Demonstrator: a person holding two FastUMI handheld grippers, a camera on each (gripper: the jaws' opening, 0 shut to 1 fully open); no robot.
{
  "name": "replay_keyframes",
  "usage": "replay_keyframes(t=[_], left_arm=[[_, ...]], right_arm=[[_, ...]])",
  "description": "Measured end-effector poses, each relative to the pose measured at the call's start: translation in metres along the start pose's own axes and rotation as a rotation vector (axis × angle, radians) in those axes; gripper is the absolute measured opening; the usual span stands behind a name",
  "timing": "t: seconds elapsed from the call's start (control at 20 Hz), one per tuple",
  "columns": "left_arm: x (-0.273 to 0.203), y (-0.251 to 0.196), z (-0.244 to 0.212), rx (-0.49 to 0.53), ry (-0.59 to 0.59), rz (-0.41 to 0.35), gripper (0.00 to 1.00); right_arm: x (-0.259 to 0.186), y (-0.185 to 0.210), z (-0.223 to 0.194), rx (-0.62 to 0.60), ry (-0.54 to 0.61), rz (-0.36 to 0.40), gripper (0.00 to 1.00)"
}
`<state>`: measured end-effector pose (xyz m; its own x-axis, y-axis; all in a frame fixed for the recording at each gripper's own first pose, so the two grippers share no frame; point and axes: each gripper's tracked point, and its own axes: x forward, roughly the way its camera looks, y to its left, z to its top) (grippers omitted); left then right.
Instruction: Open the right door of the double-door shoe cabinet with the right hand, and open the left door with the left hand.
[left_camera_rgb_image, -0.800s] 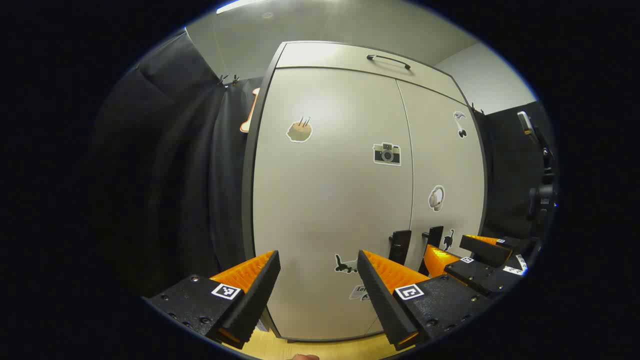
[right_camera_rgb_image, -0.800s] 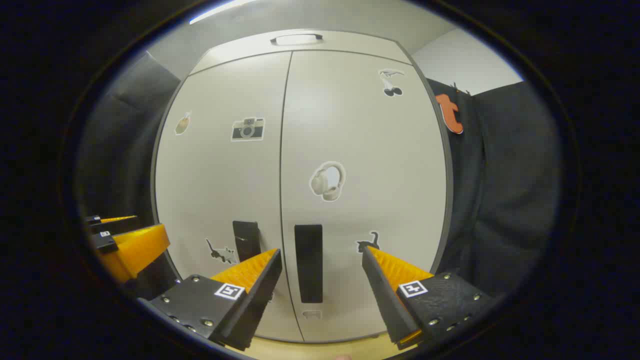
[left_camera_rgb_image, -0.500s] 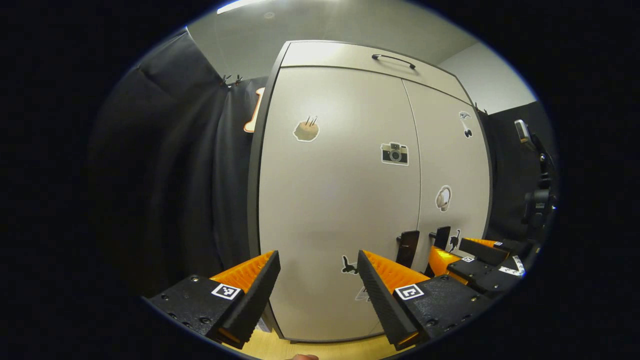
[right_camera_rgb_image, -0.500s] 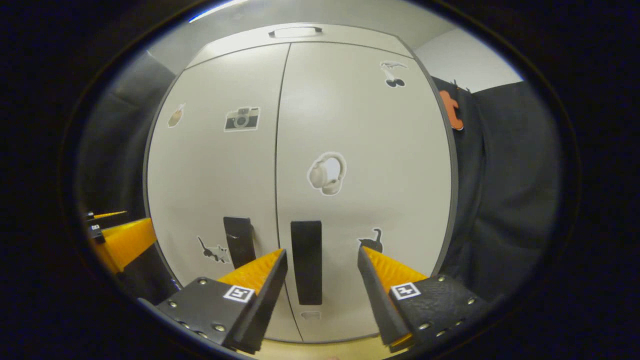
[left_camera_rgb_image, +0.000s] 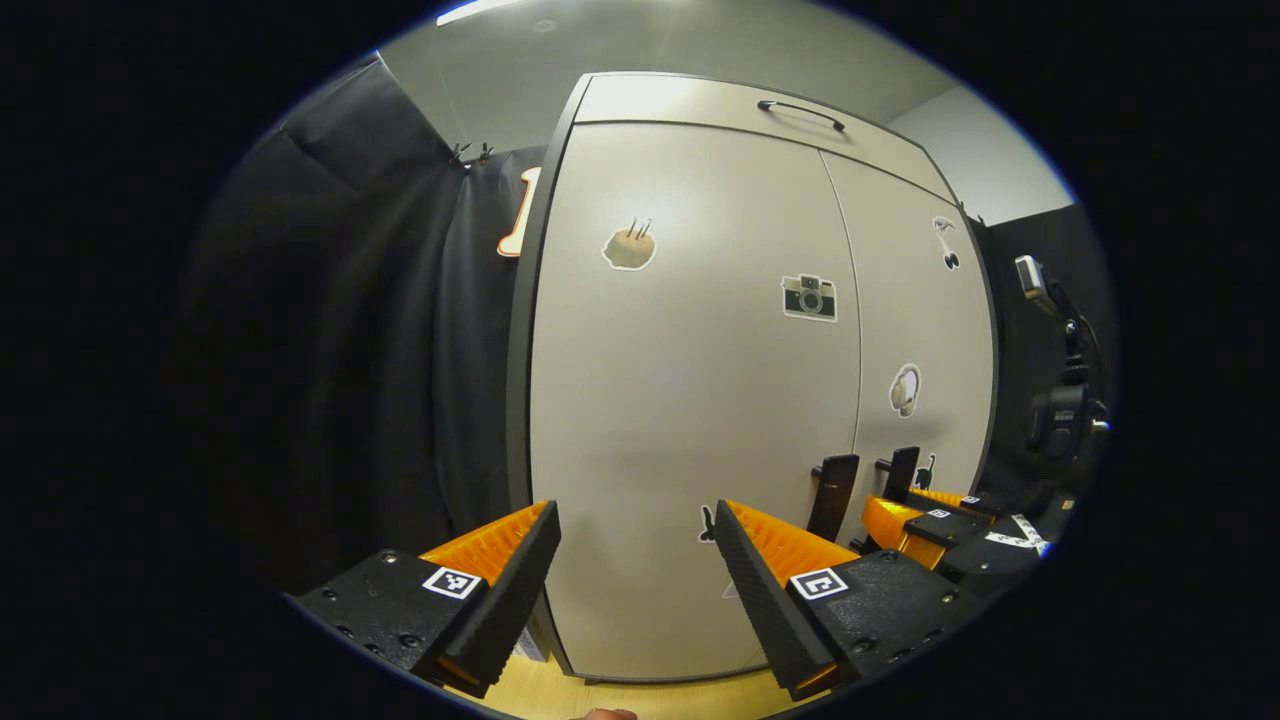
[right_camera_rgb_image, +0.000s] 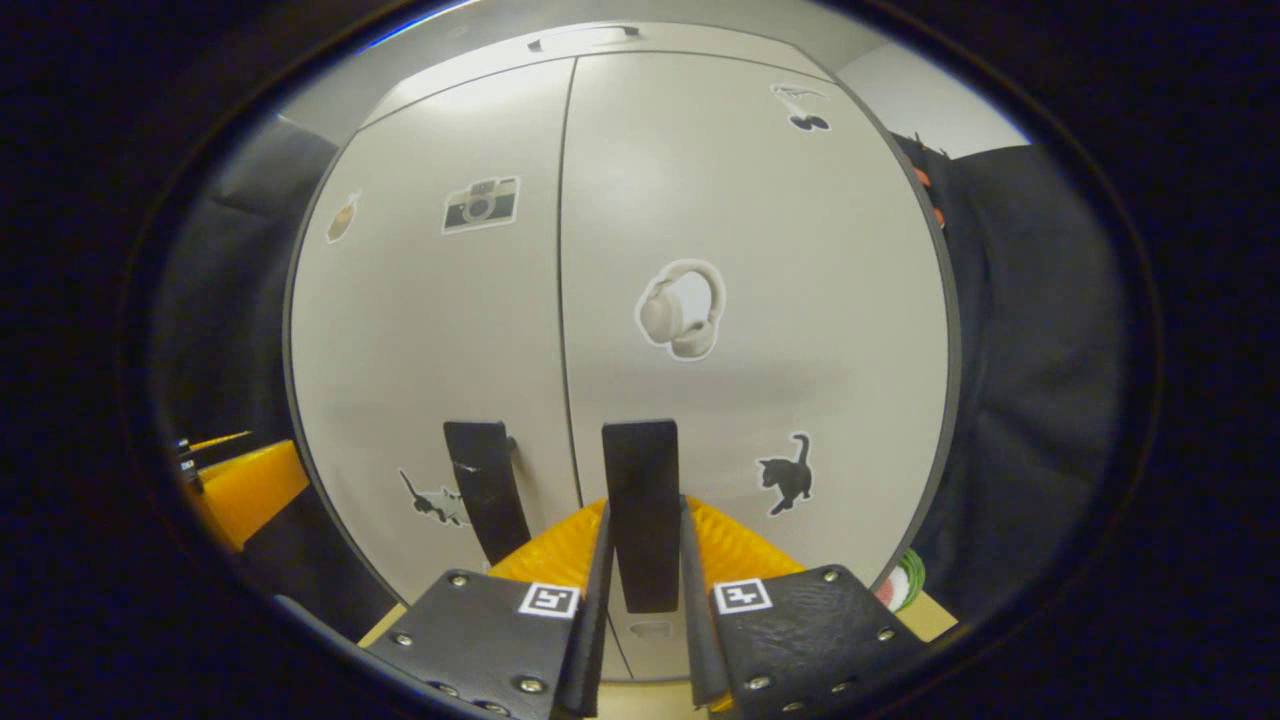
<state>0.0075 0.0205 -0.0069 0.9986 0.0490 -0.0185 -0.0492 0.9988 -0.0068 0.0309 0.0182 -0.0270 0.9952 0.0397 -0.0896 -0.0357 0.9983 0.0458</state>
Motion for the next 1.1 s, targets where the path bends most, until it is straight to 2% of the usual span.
replay_keyframes(t=[0.15, 0.2, 0.35, 0.4, 1.0, 1.05, 1.1], left_arm=[[-0.002, 0.006, -0.001, -0.004, 0.002, 0.017, 0.96], [-0.003, 0.008, -0.002, -0.007, 0.005, 0.023, 0.96], [-0.005, 0.010, -0.007, -0.024, 0.019, 0.030, 0.96], [-0.006, 0.010, -0.009, -0.027, 0.024, 0.030, 0.96], [-0.025, 0.003, -0.018, -0.025, 0.048, 0.021, 0.96], [-0.025, 0.001, -0.019, -0.024, 0.052, 0.016, 0.96], [-0.027, -0.001, -0.021, -0.022, 0.057, 0.011, 0.96]], right_arm=[[0.005, -0.001, -0.002, -0.004, 0.014, -0.015, 0.35], [0.007, -0.001, -0.001, -0.010, 0.004, -0.018, 0.30], [0.006, -0.001, -0.002, -0.011, 0.003, -0.019, 0.29], [0.008, -0.001, -0.003, -0.016, 0.007, -0.017, 0.22], [-0.011, -0.005, -0.001, -0.022, -0.010, 0.001, 0.22], [-0.013, -0.006, -0.001, -0.021, -0.011, 0.002, 0.27], [-0.014, -0.007, 0.000, -0.019, -0.012, 0.003, 0.22]])
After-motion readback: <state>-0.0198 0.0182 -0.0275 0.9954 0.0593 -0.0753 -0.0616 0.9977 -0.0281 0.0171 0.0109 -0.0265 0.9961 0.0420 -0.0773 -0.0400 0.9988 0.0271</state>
